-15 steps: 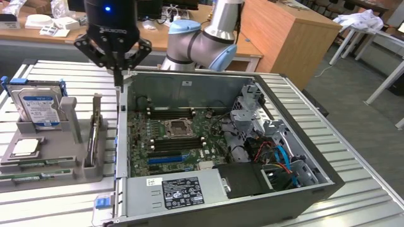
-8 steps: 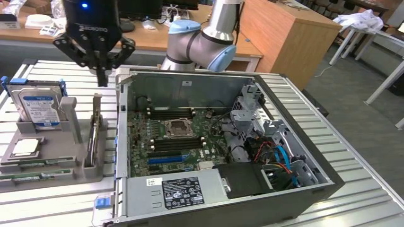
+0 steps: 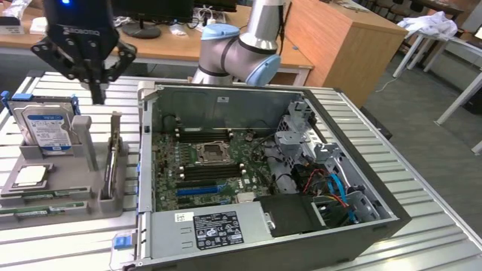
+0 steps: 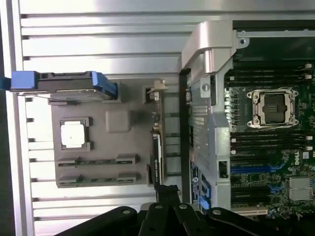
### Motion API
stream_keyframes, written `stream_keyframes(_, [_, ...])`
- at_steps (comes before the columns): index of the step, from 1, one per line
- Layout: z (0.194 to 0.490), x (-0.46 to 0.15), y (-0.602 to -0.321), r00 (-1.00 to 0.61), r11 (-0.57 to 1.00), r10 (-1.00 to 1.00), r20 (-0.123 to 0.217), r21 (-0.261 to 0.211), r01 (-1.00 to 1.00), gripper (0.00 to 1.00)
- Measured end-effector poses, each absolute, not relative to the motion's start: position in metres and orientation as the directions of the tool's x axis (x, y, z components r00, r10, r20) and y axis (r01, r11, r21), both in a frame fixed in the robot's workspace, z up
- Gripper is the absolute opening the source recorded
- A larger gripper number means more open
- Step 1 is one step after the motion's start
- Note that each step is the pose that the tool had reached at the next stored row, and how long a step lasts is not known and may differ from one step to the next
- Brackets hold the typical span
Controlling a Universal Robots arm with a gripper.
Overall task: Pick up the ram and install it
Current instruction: 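Reach for the ram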
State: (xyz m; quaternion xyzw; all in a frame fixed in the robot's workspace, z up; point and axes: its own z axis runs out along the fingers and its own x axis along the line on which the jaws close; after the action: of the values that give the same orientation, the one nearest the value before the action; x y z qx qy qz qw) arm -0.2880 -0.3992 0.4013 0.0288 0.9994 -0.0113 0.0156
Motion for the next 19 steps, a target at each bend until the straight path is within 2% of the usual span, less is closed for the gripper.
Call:
stream_keyframes(3, [0.401,-0.301,-0.399,-0.998,0.998,0.055,-0.032,-0.030,0.056,0.11])
stream_keyframes(6, [0.401,-0.325,-0.399,-0.998,0.998,0.050,-0.033,-0.043,0.052,0.29])
stream_keyframes(8, [0.401,-0.333,-0.399,-0.998,0.998,0.049,-0.033,-0.048,0.050,0.29])
stream_keyframes(9, [0.401,-0.338,-0.399,-0.998,0.998,0.048,-0.034,-0.051,0.049,0.35])
stream_keyframes(19, [0.401,-0.379,-0.399,-0.999,0.997,0.039,-0.034,-0.065,0.041,0.35])
